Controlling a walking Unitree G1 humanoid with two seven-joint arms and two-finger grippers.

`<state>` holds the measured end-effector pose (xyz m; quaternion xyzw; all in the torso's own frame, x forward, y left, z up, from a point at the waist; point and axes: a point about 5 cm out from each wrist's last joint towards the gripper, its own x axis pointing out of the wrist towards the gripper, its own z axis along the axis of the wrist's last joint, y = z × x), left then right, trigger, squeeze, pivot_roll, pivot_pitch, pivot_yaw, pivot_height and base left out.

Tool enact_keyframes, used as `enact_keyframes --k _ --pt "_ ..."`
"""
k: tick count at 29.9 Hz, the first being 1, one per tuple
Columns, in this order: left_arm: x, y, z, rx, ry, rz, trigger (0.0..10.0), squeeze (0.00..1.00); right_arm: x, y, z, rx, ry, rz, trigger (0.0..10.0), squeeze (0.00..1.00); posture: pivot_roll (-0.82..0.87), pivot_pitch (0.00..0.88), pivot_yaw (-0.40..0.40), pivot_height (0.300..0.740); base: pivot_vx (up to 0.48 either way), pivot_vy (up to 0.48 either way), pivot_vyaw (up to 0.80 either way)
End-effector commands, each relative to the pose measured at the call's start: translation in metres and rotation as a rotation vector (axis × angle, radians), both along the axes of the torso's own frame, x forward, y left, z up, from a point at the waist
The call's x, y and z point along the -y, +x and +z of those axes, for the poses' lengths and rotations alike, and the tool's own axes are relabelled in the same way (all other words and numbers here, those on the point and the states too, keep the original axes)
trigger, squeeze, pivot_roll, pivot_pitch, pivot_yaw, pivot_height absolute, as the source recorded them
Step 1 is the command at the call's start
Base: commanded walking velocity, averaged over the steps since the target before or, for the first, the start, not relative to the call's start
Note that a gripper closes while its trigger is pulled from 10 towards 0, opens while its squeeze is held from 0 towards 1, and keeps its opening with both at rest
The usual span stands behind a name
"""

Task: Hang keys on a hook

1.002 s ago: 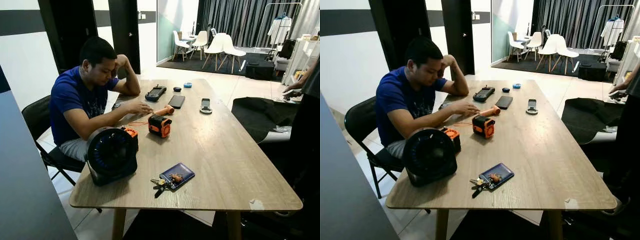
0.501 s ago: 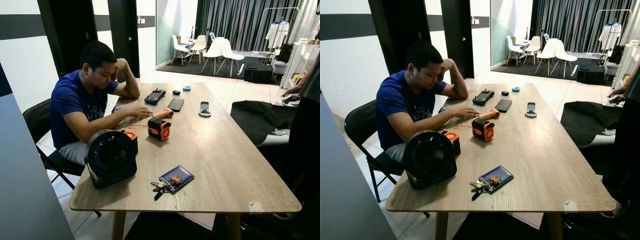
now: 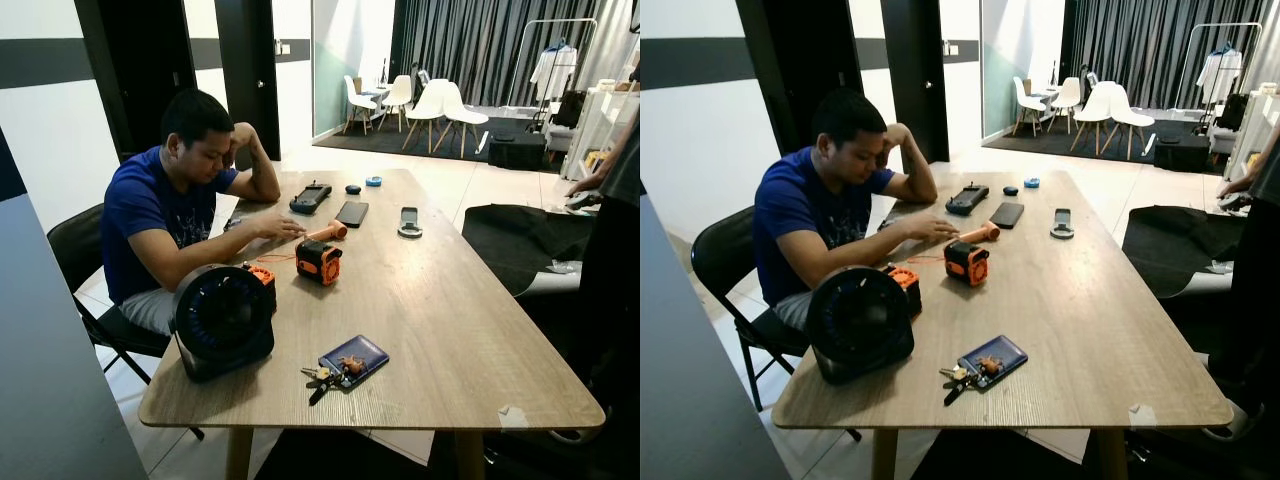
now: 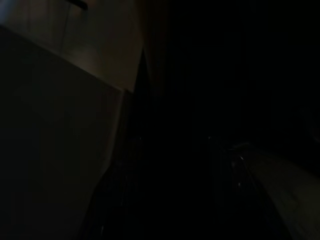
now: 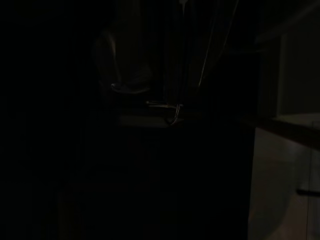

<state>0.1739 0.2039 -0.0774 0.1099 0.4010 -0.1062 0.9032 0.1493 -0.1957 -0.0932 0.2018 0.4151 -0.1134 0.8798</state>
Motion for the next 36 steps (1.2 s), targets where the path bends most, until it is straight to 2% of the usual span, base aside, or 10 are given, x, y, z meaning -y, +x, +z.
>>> enact_keyframes --k 1,11,24,36 --pt "0.003 -0.004 -0.003 -0.016 0.0 0.0 10.0 0.0 -0.003 0.0 0.0 0.002 -0.004 0.028 10.0 0.0 0.07 0.0 0.035 0.74 0.0 0.0 0.0" --pt "0.001 -0.013 -0.008 -0.055 0.013 0.012 10.0 0.0 -0.007 0.0 -0.001 -0.002 -0.014 0.09 10.0 0.0 0.07 0.011 0.031 0.74 0.0 0.0 0.0" --pt "0.005 -0.023 -0.012 -0.07 0.015 0.011 10.0 0.0 -0.008 0.001 -0.001 -0.006 -0.024 0.118 10.0 0.0 0.08 0.013 0.029 0.74 0.0 0.0 0.73" --pt "0.003 -0.02 -0.011 -0.069 0.019 0.008 10.0 0.0 -0.01 0.001 -0.001 -0.004 -0.024 0.125 10.0 0.0 0.08 0.014 0.03 0.74 0.0 0.0 0.8"
